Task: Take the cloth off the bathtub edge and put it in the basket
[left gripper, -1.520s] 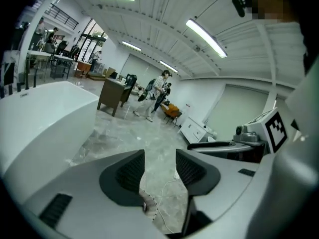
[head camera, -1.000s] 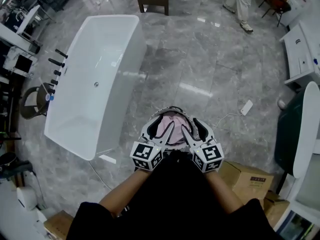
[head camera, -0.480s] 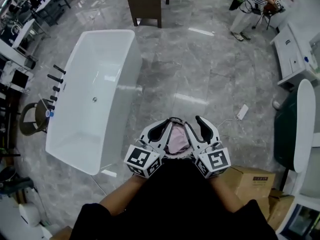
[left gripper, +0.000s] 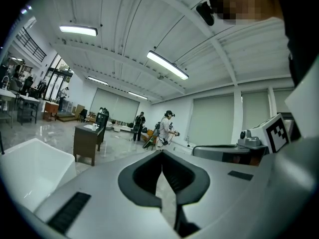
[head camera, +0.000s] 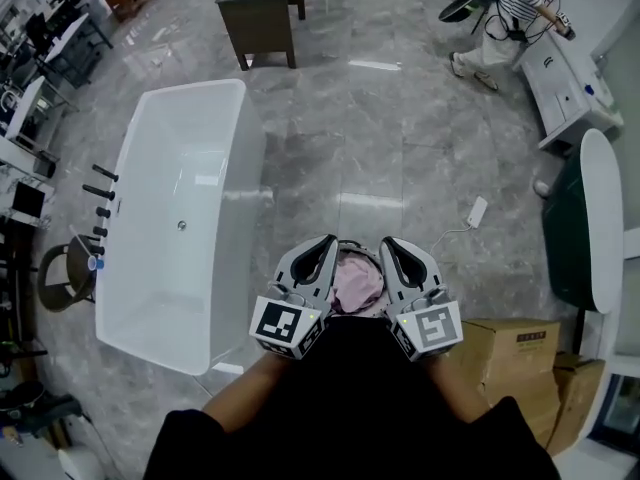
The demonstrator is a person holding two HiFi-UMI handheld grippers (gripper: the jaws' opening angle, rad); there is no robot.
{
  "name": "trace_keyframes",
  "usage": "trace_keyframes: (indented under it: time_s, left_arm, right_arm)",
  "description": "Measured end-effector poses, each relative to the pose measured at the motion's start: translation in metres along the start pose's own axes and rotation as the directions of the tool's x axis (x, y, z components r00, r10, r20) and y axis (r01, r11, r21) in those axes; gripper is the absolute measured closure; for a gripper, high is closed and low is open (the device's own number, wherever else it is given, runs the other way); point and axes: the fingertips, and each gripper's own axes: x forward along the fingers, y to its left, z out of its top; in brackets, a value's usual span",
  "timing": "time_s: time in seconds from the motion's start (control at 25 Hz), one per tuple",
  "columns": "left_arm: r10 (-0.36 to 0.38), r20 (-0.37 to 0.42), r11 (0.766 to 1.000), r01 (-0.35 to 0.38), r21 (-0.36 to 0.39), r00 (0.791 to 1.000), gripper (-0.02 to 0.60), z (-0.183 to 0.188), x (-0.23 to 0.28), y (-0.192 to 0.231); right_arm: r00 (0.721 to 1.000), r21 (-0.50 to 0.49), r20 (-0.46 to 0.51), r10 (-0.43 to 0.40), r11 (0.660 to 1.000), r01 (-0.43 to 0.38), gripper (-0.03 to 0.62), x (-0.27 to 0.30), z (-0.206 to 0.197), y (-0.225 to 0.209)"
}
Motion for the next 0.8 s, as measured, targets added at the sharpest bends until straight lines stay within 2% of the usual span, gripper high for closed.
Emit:
trace_keyframes:
  time_s: [0.24,0.32,0.44,0.68,0.8]
  left_arm:
    - [0.007,-0.025,1.0,-0.007,0.018,1.0,0.566,-0.01,-0.01,0.006]
    - [0.015,-0.036,1.0,-0.014,0.02,0.999,0.566,-0.009,-0.015,0.01]
    - [0.028,-0.056,0.999,-0.027,0.024,0.998,0.566,-0.01,-0.023,0.019]
    - [0.001,-0.046,0.999,0.001,0.045,0.999,0.566,-0.018,-0.035,0.03]
    - [0.027,-0.047,0.999,-0.025,0.03,0.999,0.566,-0.013,-0.04,0.039]
  right_arm:
    - [0.998,0.009,0.036,-0.056,0.998,0.055,0.563,-0.001,0.004,0.006]
    - [0.998,0.006,0.015,-0.055,0.998,0.055,0.563,-0.001,-0.001,0.012]
    - [0.997,0.008,0.042,-0.065,0.998,0.064,0.563,0.006,0.003,0.019]
    - [0.998,0.002,0.052,-0.041,0.999,0.041,0.563,0.018,0.002,0.04]
    - [1.0,0.0,0.013,-0.027,1.0,0.027,0.563,0.021,-0.004,0.048]
